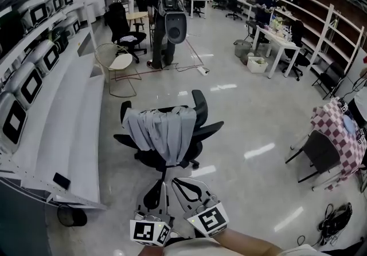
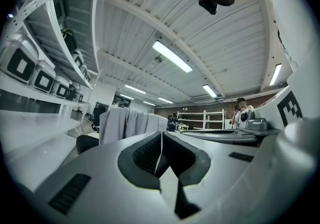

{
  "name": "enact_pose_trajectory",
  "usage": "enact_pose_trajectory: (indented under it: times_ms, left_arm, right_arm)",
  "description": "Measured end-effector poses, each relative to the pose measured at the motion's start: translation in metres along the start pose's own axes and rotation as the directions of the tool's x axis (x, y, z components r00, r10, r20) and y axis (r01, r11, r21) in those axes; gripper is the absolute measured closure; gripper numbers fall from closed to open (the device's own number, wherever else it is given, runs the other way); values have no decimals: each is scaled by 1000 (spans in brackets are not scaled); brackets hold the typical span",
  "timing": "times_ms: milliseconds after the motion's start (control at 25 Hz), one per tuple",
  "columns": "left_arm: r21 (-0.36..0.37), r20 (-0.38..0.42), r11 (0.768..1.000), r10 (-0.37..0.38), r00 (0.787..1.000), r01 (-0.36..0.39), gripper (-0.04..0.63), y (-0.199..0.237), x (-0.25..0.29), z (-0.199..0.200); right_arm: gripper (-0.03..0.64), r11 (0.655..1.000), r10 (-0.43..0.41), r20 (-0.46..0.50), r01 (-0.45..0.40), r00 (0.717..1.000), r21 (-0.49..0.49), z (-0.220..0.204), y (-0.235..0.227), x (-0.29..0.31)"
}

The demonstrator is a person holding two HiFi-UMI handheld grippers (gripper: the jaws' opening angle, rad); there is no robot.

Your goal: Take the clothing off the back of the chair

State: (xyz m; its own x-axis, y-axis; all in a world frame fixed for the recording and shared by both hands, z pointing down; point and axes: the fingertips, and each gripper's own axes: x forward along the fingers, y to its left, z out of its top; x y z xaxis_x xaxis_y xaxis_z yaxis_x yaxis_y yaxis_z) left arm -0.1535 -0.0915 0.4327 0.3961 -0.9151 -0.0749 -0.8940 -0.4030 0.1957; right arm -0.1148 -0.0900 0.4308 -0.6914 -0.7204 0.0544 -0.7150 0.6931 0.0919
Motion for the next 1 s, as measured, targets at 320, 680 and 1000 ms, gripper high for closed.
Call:
enact_pose_trajectory:
  times_ms: [320,680,1000]
  left_arm:
    - [15,8,999,42,999,-42,583,-4,42,-1]
    - [41,21,994,99,995,-100,583,-15,95,-3]
    - [80,31,974,211,977,-213,583,-11,118,-1]
  right_arm:
    - [598,1000,16,20,-17,1000,22,-1,-50,11]
    - [598,995,94,61,-96,994,30,1,-101,26]
    - [598,983,174,102,-180,979,48,1,-133,36]
